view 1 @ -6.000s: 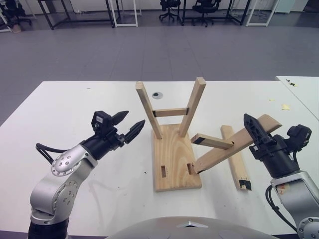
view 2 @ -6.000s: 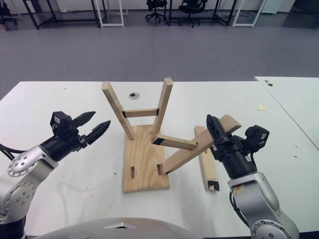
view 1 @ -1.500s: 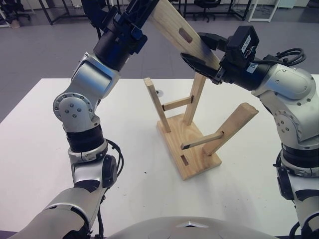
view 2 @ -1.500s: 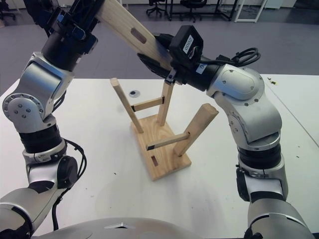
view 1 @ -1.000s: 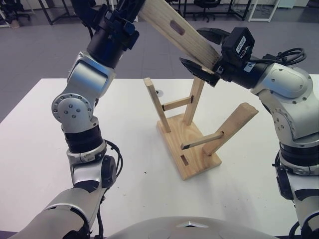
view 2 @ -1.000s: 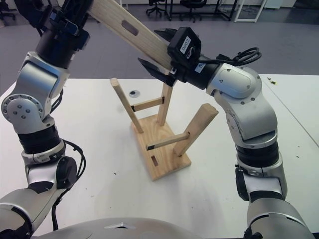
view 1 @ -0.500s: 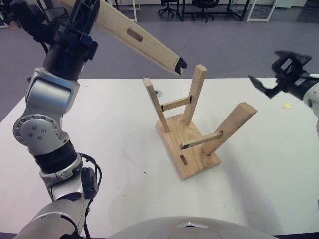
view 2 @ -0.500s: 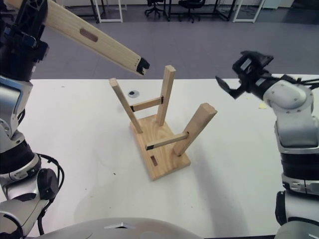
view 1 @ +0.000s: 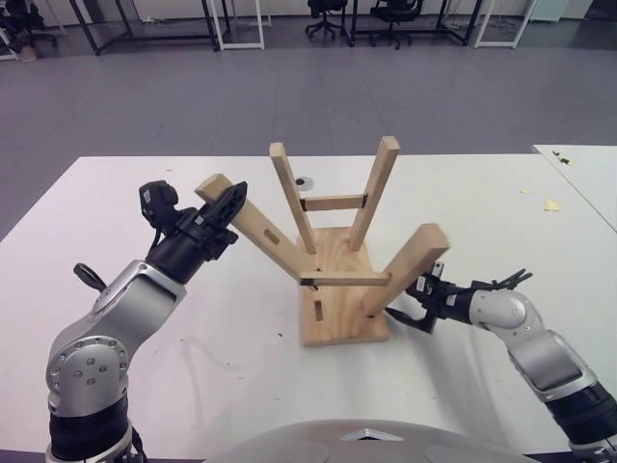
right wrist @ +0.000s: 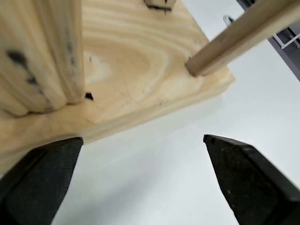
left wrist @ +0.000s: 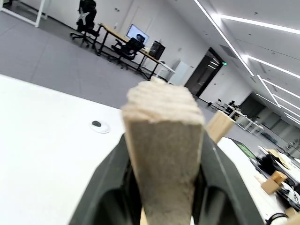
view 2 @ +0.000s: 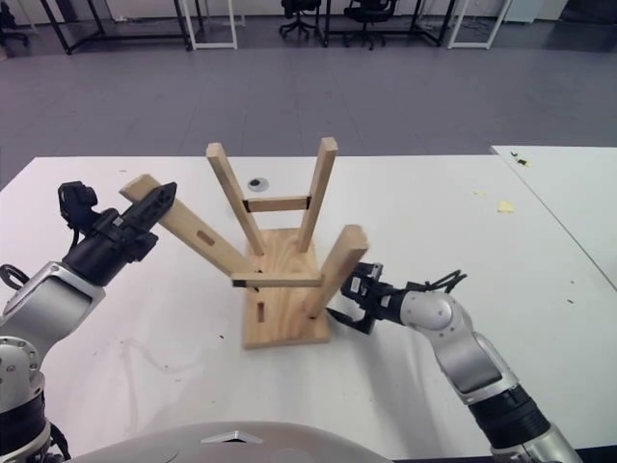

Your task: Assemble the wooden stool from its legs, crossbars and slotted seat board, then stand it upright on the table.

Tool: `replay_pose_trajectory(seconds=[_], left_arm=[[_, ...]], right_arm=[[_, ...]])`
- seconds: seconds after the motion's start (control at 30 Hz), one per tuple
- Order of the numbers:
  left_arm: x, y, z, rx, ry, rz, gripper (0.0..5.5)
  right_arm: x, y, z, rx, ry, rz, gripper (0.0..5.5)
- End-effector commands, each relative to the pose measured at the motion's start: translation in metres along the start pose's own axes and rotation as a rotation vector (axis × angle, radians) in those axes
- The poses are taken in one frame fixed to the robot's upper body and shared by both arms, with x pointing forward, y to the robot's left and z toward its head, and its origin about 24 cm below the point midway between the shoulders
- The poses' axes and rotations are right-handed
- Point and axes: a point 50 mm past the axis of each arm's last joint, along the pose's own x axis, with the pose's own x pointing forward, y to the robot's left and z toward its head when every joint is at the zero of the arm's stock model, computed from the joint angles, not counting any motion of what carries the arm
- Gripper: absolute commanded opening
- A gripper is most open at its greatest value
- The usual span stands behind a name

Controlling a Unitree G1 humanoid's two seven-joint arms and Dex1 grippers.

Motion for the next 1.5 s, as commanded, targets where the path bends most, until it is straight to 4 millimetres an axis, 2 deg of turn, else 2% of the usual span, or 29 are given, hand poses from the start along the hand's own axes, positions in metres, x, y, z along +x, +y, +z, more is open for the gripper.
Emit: replay_pose_trajectory(seconds=[0.03,0.2,0.3,0.5,0.77,0.87,1.07,1.13,1.23,1.37,1.47,1.5], left_arm=[[-0.013,0.005,0.001,0.03,0.014,0.128,1.02],[-0.024,0.0,-0.009,0.063,0.082,0.224,1.02],[-0.025,0.001,-0.016,0.013,0.069,0.304,1.02],[-0.031,0.005,-0.023,0.1,0.044,0.439,1.02],[-0.034,-0.016,-0.036,0.23,0.012,0.448,1.02],[-0.032,-0.016,-0.048,0.307,0.073,0.45,1.02],[-0.024,-0.017,-0.053,0.442,0.087,0.451,1.02],[-0.024,-0.022,-0.055,0.501,0.087,0.441,1.02],[-0.023,-0.032,-0.066,0.544,0.108,0.417,1.02],[-0.012,-0.03,-0.067,0.576,0.085,0.415,1.03],[0.001,-0.028,-0.069,0.558,0.079,0.415,1.03],[0.007,-0.029,-0.069,0.53,0.068,0.405,1.03]], right_arm=[[0.007,0.001,0.015,0.019,-0.064,-0.016,4.83],[0.0,-0.013,0.003,-0.007,0.013,-0.149,4.83],[-0.001,-0.02,0.006,-0.009,0.006,-0.199,4.83],[-0.002,-0.009,0.008,0.014,-0.002,-0.209,4.83],[-0.001,-0.008,0.022,0.025,-0.01,-0.209,4.83],[-0.005,-0.019,0.025,0.003,-0.004,-0.22,4.83],[-0.007,-0.042,0.04,-0.024,-0.049,-0.305,4.83],[-0.014,-0.052,0.052,-0.015,-0.09,-0.366,4.83],[-0.033,-0.068,0.086,0.065,-0.236,-0.467,4.83],[-0.048,-0.072,0.126,0.117,-0.422,-0.471,4.83],[-0.055,-0.068,0.179,0.151,-0.612,-0.442,4.83],[-0.055,-0.067,0.193,0.15,-0.618,-0.464,4.83]])
